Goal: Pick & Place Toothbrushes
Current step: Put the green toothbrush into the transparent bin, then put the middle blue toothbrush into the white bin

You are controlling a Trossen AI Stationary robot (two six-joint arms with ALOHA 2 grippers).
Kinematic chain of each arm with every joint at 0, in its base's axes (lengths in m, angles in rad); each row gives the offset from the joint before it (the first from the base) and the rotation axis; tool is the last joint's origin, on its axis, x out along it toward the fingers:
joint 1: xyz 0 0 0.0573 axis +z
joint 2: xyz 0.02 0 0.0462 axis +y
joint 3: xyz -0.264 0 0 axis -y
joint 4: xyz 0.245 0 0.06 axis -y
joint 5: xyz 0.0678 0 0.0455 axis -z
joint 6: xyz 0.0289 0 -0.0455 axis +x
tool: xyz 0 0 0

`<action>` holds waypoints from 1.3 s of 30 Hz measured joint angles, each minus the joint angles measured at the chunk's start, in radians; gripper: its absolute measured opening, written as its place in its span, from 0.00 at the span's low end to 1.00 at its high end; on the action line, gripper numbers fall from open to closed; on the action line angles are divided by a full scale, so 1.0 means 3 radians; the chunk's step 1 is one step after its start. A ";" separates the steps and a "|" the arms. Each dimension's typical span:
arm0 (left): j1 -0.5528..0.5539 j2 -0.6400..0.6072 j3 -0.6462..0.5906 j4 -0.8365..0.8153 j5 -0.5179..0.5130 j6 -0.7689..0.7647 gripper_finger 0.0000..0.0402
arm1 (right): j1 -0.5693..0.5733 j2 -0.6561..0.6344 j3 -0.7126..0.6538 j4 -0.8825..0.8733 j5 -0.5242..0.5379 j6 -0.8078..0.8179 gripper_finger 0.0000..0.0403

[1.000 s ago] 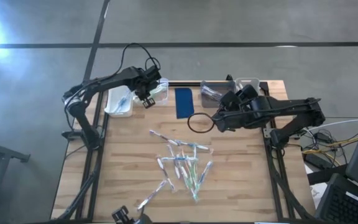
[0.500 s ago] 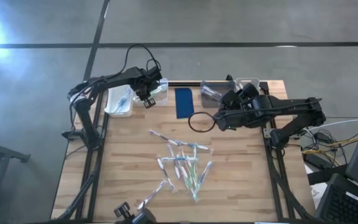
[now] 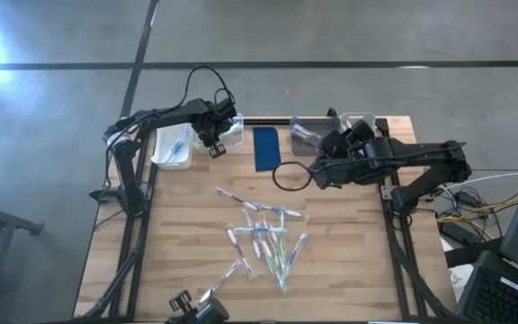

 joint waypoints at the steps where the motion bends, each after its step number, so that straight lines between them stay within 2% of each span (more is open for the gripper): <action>1: 0.0001 0.0005 0.0000 -0.0001 0.0001 0.0000 0.08 | 0.0000 0.0000 0.0000 0.0000 0.0000 0.0000 0.61; 7: 0.0002 0.0006 0.0000 -0.0003 0.0000 -0.0014 0.09 | 0.0000 0.0000 0.0000 -0.0008 -0.0001 -0.0009 0.56; 14: 0.0002 0.0006 0.0170 -0.0168 -0.0001 -0.0009 0.16 | 0.0000 0.0000 0.0000 -0.0041 0.0000 -0.0010 0.55; 25: 0.0002 0.0006 0.0664 -0.0557 0.0026 -0.0025 0.40 | 0.0000 -0.0001 0.0000 -0.0060 -0.0001 -0.0002 0.62; 28: 0.0003 -0.0006 0.0888 -0.0785 0.0396 -0.0090 0.44 | 0.0000 -0.0001 0.0001 -0.0059 -0.0003 0.0047 0.63; 31: -0.0008 -0.0146 0.1039 -0.0748 0.1106 -0.0149 0.45 | 0.0000 -0.0001 0.0020 -0.0041 -0.0071 0.0047 0.61; 34: -0.0055 -0.0424 0.1094 -0.0449 0.1814 -0.0266 0.45 | 0.0001 -0.0008 0.0041 0.0064 -0.0213 -0.0050 0.56; 36: -0.0119 -0.0647 0.1092 -0.0211 0.2037 -0.0359 0.45 | 0.0001 -0.0020 0.0043 0.0198 -0.0282 -0.0181 0.51; 39: -0.0294 -0.1008 0.1090 0.0113 0.2044 -0.0386 0.44 | 0.0001 -0.0047 0.0045 0.0534 -0.0411 -0.0487 0.41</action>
